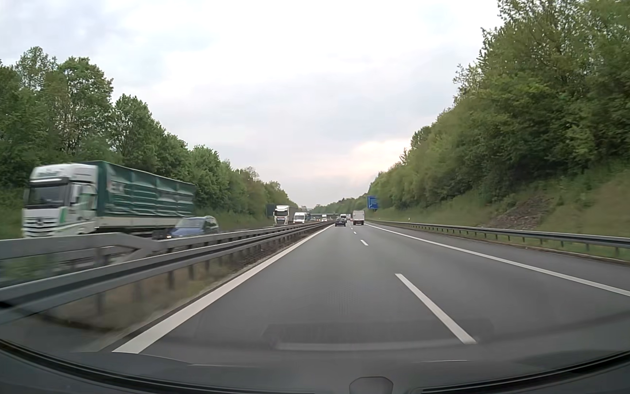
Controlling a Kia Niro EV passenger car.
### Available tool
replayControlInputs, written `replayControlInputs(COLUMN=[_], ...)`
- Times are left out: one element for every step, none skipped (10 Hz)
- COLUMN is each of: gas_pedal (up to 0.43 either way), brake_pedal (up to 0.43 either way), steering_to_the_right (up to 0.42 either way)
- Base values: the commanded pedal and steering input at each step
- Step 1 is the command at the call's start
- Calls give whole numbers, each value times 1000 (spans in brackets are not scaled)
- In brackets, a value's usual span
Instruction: Follow the waypoints while adhering to traffic rules and regulations
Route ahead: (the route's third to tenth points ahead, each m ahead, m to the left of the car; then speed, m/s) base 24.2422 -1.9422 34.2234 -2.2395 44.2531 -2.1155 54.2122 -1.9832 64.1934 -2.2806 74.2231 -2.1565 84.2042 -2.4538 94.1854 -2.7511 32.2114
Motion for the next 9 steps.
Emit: replayControlInputs(gas_pedal=[197,209,209,209,209,197,189,189,177], brake_pedal=[0,0,0,0,0,0,0,0,0], steering_to_the_right=[2,1,1,1,0,0,-1,-1,-1])
